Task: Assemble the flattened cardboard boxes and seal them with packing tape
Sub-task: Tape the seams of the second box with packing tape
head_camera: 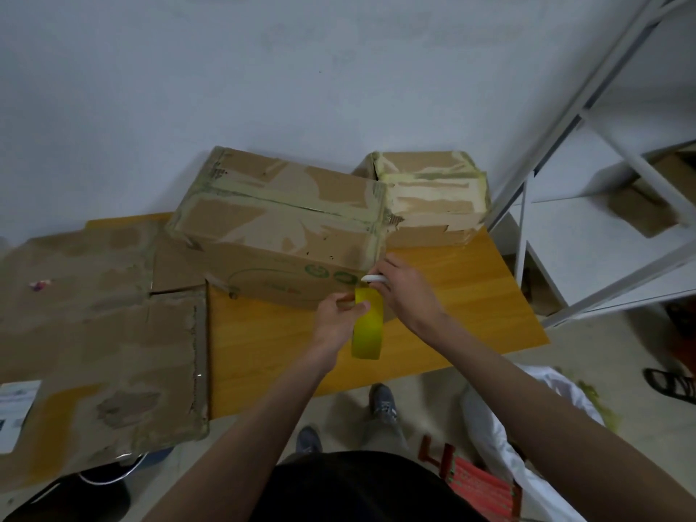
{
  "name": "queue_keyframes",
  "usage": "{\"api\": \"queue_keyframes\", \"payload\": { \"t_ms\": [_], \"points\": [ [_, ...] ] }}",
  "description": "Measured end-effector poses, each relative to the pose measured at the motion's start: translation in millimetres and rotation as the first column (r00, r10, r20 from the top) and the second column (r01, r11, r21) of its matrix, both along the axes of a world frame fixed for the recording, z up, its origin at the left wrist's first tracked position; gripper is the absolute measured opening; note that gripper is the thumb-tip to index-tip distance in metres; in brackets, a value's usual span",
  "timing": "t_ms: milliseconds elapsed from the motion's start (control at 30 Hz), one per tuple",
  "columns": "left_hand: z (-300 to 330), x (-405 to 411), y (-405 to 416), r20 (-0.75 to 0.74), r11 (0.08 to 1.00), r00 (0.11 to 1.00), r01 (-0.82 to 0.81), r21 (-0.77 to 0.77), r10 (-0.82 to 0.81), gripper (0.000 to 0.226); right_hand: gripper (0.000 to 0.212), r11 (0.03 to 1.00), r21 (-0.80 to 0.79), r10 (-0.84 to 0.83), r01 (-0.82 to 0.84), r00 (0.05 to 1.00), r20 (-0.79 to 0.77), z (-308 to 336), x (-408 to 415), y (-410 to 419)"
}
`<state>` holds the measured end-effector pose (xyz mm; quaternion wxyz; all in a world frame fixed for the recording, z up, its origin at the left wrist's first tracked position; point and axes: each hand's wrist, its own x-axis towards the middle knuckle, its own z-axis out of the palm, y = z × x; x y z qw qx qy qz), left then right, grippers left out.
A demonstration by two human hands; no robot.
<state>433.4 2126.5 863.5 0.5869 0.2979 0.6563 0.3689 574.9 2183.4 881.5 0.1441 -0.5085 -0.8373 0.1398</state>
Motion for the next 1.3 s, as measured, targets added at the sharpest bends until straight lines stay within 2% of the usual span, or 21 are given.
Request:
{"api": "queue_keyframes", "payload": {
  "t_ms": [267,467,667,833,1133,1300],
  "points": [
    [2,0,0,-0.015,1.0,1.0,0.019,-0.001,-0.019,0.033,0.012,0.999,-0.021,-0.028,0.032,0.989,0.144,3,-6,1],
    [6,3,3,-0.03,1.0,0.999,0.019,-0.023,-0.02,0.043,0.011,0.997,-0.007,-0.079,0.082,0.974,0.212,1,14,4],
    [5,3,7,-0.028,1.0,1.0,0.007,-0.022,-0.007,0.046,0.015,0.949,-0.154,-0.228,0.275,0.937,0.264,-40,61,9],
    [8,4,10,-0.035,1.0,0.999,-0.006,-0.026,0.005,0.049,0.022,0.835,-0.381,-0.323,0.397,0.914,0.245,-94,85,21],
    [-1,5,13,-0.046,0.997,0.997,-0.07,-0.023,0.068,0.047,0.016,0.727,-0.567,-0.301,0.386,0.922,0.243,-182,98,31],
    [-7,3,14,-0.037,0.996,0.996,-0.084,-0.013,0.084,0.05,0.013,0.676,-0.628,-0.289,0.385,0.923,0.255,-202,96,29]
  ]
}}
